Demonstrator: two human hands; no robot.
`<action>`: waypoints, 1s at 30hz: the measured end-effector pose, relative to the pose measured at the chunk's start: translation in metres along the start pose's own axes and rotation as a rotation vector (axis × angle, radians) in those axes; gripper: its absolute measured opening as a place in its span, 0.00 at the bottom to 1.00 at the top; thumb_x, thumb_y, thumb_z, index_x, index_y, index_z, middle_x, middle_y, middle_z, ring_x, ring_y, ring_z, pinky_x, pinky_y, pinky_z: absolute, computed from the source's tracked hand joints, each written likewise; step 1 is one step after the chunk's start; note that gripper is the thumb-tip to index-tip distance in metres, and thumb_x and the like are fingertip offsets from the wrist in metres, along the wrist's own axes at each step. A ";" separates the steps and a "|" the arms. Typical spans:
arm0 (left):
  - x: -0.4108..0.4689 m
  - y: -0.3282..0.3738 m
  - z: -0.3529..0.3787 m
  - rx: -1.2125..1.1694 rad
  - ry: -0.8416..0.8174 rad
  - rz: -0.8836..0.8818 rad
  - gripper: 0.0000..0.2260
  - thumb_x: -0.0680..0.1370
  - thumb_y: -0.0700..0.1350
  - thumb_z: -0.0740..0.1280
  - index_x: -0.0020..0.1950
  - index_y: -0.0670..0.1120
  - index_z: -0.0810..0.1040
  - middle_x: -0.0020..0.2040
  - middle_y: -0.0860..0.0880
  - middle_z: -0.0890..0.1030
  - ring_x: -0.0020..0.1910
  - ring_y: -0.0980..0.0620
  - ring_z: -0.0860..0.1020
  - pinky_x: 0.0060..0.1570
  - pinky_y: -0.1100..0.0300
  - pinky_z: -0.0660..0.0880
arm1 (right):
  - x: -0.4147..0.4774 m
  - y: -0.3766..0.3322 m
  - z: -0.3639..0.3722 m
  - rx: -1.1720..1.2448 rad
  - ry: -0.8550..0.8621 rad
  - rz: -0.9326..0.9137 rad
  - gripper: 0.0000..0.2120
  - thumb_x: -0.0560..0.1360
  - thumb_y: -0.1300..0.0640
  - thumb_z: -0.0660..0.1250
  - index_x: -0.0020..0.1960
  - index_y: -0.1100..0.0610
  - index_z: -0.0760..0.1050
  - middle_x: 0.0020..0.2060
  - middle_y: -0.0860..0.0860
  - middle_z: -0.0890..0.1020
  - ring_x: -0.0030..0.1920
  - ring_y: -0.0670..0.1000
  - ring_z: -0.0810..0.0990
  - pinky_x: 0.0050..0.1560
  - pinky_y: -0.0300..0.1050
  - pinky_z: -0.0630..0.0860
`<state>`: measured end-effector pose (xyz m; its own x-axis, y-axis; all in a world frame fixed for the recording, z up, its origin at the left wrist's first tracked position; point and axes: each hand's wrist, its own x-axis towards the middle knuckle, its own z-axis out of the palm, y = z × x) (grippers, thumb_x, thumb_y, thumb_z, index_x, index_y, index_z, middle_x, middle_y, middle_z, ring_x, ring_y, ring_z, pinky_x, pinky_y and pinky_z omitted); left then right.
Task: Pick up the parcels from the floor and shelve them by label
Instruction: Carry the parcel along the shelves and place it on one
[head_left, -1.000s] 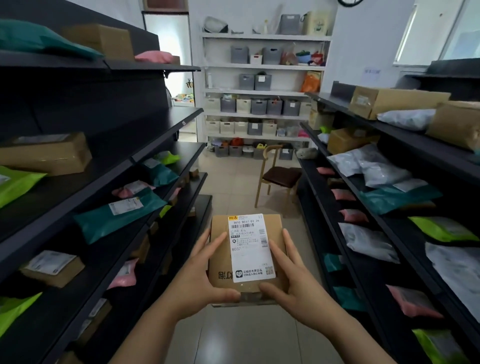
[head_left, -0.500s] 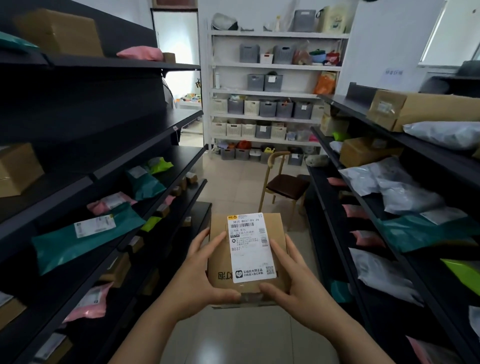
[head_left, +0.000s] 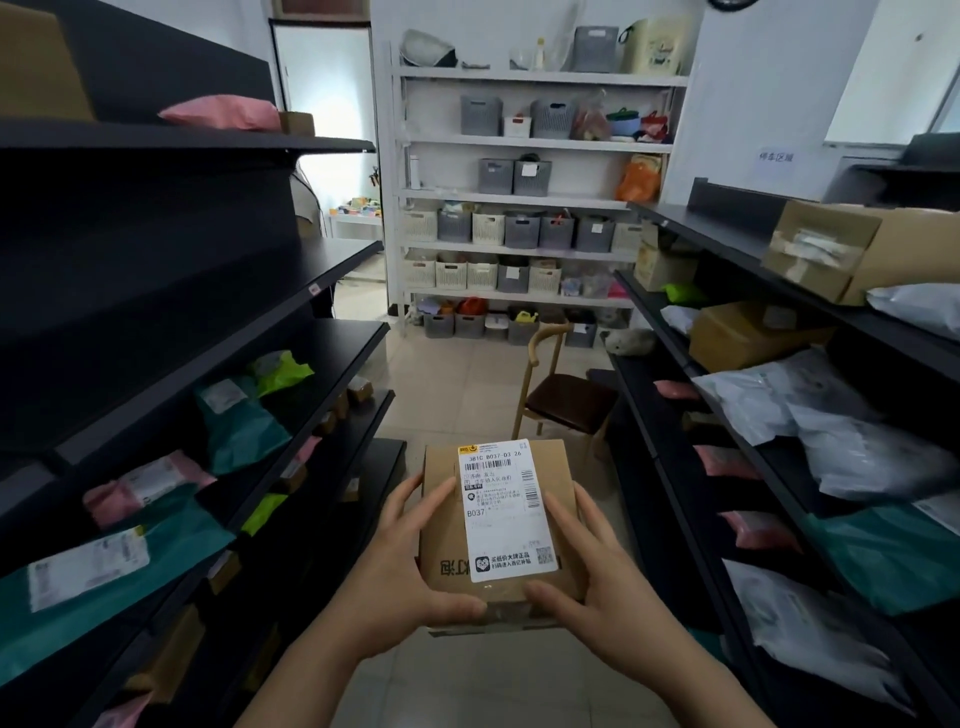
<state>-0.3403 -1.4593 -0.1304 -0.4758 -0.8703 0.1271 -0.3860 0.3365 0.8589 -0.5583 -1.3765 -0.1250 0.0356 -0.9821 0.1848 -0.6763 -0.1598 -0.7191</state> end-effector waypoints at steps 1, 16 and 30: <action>0.016 -0.004 -0.006 -0.005 -0.005 0.004 0.53 0.55 0.53 0.82 0.74 0.65 0.57 0.74 0.67 0.46 0.72 0.60 0.57 0.67 0.59 0.67 | 0.016 0.002 -0.001 0.001 0.008 -0.010 0.38 0.73 0.47 0.69 0.64 0.22 0.44 0.73 0.33 0.36 0.73 0.37 0.47 0.68 0.35 0.56; 0.203 -0.048 -0.042 0.013 -0.096 0.090 0.53 0.54 0.56 0.81 0.74 0.65 0.57 0.73 0.68 0.48 0.72 0.59 0.59 0.63 0.63 0.70 | 0.180 0.049 -0.010 0.004 0.110 0.032 0.37 0.73 0.49 0.69 0.65 0.24 0.47 0.71 0.31 0.36 0.63 0.20 0.39 0.53 0.13 0.53; 0.339 -0.039 0.002 0.013 -0.091 0.107 0.52 0.54 0.55 0.82 0.71 0.69 0.58 0.73 0.68 0.49 0.71 0.62 0.59 0.65 0.54 0.72 | 0.271 0.133 -0.079 -0.040 0.117 0.025 0.37 0.72 0.46 0.69 0.62 0.21 0.45 0.71 0.30 0.35 0.63 0.21 0.43 0.63 0.31 0.57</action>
<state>-0.4885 -1.7667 -0.1218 -0.5847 -0.7929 0.1718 -0.3389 0.4311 0.8363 -0.6964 -1.6562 -0.1177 -0.0662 -0.9670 0.2460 -0.7049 -0.1292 -0.6975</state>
